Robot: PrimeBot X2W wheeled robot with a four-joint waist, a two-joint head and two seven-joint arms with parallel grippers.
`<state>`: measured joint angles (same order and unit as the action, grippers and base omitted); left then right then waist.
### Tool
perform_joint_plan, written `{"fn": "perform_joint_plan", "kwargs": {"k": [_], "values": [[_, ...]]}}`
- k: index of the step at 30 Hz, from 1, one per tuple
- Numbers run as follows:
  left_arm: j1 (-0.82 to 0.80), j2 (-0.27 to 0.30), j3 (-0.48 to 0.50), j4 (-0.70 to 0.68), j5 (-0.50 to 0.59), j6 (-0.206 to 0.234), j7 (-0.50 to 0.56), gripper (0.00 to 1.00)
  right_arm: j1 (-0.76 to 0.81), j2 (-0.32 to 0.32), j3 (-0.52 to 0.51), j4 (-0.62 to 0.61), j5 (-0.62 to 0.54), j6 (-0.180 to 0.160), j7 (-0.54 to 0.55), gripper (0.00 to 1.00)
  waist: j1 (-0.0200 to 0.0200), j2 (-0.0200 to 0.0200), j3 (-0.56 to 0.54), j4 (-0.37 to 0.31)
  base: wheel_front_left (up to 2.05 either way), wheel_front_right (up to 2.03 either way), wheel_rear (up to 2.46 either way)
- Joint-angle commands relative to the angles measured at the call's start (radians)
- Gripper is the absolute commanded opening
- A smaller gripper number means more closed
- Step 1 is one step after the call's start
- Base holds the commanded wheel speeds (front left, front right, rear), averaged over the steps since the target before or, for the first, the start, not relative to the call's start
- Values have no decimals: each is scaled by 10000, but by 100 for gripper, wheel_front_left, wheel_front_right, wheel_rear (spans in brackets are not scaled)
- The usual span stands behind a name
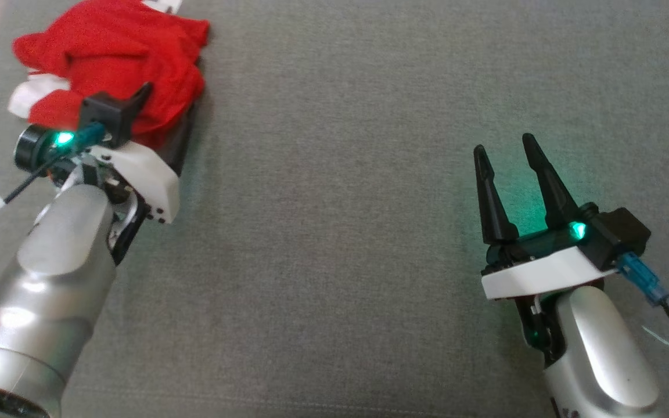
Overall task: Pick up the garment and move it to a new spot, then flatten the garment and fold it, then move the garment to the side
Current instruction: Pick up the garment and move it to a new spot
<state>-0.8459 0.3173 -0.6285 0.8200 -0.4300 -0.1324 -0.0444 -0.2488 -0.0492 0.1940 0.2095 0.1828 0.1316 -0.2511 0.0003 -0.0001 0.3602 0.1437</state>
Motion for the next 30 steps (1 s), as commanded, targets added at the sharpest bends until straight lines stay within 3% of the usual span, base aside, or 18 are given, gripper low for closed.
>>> {"fn": "perform_joint_plan", "kwargs": {"k": [1,2,3,4,14,22,26,30], "values": [[-524,579,180,83,-198,19,-51,100,-183,-11,231,-341,-93,-9,-106,100,-3,1,256,-250,0,0,0],[-602,574,111,291,-391,19,-45,100,-188,-11,224,-345,-102,-9,-106,100,-3,1,270,-272,0,0,0],[-671,572,24,458,-564,19,-67,35,-187,-11,212,-346,-105,-9,-106,100,-3,1,275,-292,0,0,0],[-739,584,-98,567,-678,19,-163,0,-184,-11,194,-342,-107,-9,-106,100,-3,1,272,-308,0,0,0],[-775,619,-999,697,-1606,18,-1818,0,59,-10,128,-94,-16,-9,-106,100,-3,1,-705,-199,0,0,0],[-196,693,-1365,-791,-2049,55,-2153,0,584,-10,242,156,336,-9,-106,100,-3,1,-2065,-194,0,0,0],[359,794,-1140,-1428,-2022,459,-2167,0,833,-10,194,123,494,-9,-107,100,-3,1,-2501,-252,0,0,0],[1288,916,-754,-2296,-2046,1241,-2170,0,1038,-10,85,49,550,-9,-107,100,-3,1,-2745,-144,0,0,0]]}}
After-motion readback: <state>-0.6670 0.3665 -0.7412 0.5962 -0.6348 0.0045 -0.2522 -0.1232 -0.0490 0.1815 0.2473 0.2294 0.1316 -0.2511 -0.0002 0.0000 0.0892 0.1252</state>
